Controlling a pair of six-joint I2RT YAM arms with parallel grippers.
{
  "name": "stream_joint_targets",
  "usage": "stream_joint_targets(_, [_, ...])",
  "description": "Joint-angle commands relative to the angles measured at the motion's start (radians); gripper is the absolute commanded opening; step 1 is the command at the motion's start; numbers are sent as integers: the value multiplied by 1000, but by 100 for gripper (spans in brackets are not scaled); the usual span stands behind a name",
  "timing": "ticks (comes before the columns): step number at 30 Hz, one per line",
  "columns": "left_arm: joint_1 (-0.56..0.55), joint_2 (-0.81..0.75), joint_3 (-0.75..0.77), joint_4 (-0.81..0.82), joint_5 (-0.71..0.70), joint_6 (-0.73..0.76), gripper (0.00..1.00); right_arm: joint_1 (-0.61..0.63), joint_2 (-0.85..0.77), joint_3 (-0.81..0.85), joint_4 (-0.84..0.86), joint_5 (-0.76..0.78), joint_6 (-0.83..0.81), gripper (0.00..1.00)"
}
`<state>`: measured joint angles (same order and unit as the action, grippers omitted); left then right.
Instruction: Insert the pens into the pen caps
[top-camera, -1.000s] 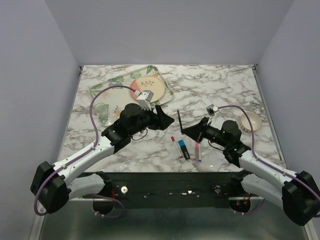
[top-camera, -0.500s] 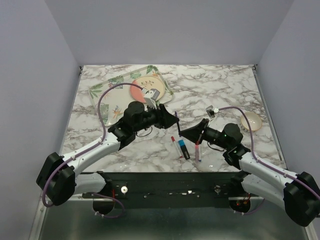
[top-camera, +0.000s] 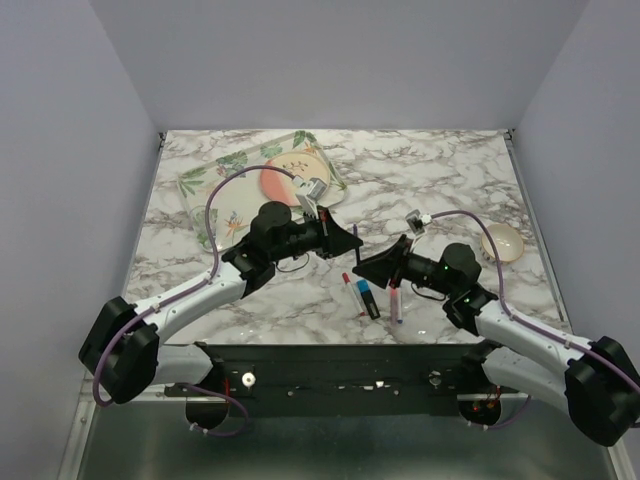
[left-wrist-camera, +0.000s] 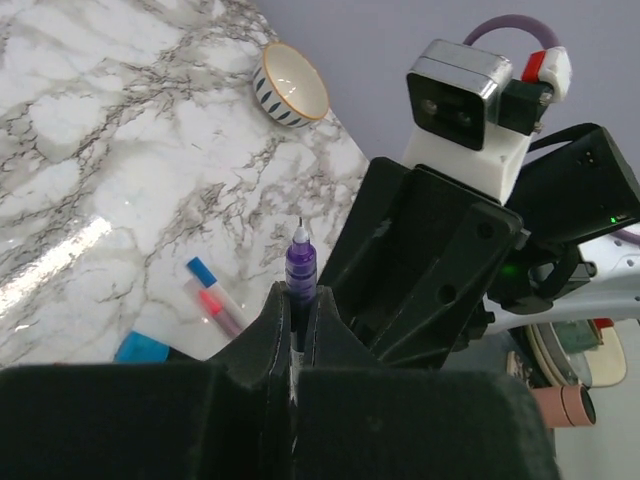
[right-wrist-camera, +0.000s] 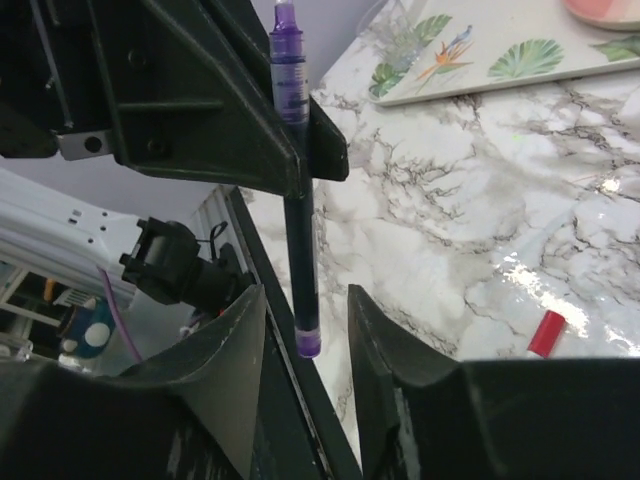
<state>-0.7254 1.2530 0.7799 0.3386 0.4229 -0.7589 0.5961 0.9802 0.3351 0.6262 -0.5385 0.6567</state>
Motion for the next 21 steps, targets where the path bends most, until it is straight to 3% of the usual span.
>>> stream_joint_targets(1, [0,10,7,85,92,-48,0,8,21,38,4,-15,6,46])
stream_joint_targets(3, [0,8,1,106,102,-68,0,8,32,41,13,-15,7,45])
stream_joint_targets(7, [0,16,2,106,132,-80,0,11,41,38,32,-20,3,8])
stream_joint_targets(8, [1,17,4,106,140,-83,0,10,41,35,46,-24,3,1])
stream_joint_targets(9, [0,19,5,105,139,-86,2,11,40,30,55,-28,3,1])
stream_joint_targets(10, [0,17,5,99,134,-91,27,11,31,24,66,-26,12,1])
stream_joint_targets(13, [1,-7,2,34,68,-88,68,13,2,2,81,7,30,1])
stream_joint_targets(16, [1,-46,-5,-29,-13,-82,78,13,-20,-7,72,52,49,1])
stream_joint_targets(21, [6,-101,-11,-174,-142,-123,84,13,-58,-22,29,139,78,1])
